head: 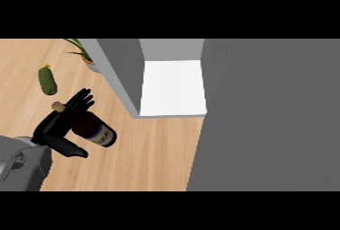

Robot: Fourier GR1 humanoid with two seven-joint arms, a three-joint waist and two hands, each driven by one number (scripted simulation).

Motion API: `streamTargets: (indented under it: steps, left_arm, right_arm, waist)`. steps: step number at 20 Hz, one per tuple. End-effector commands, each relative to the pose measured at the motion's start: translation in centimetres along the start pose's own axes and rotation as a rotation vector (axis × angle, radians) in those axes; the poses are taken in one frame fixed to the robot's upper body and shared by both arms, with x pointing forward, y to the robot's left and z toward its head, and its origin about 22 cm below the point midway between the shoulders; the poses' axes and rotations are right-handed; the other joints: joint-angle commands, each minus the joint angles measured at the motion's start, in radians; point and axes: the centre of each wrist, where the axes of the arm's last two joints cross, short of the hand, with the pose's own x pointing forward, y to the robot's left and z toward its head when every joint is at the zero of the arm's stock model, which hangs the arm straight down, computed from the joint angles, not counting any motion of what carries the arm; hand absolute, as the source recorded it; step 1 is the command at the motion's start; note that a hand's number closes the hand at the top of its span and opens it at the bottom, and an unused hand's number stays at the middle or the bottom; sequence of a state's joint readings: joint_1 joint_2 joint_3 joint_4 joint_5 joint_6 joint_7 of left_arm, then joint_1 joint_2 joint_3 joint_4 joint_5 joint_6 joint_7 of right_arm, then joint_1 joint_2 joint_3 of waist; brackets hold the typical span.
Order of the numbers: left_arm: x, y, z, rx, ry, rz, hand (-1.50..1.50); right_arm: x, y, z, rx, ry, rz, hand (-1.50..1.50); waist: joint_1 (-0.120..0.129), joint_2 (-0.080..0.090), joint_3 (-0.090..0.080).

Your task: Pick up the wine, place it into the cabinet and close the cabinet

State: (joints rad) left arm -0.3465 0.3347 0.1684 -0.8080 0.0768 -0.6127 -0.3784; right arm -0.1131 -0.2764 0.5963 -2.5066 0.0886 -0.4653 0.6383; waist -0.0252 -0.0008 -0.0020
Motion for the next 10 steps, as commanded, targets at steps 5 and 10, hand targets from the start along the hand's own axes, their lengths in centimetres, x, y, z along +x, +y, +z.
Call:
streamTargets:
  steps: [5, 10]
  left_arm:
    - [-2.4, -1.5, -2.0, -0.070, 0.046, 0.112, -1.50]
    - [-4.0, -0.6, -0.1, -0.077, 0.053, 0.129, -1.50]
  right_arm:
    - [3.5, -0.4, 3.6, 0.019, -0.076, 0.002, -1.50]
    - [3.6, -1.0, 3.4, -0.005, -0.105, 0.026, -1.50]
  waist:
    - [-0.009, -0.001, -0.001]
    - [-0.009, 0.002, -0.001]
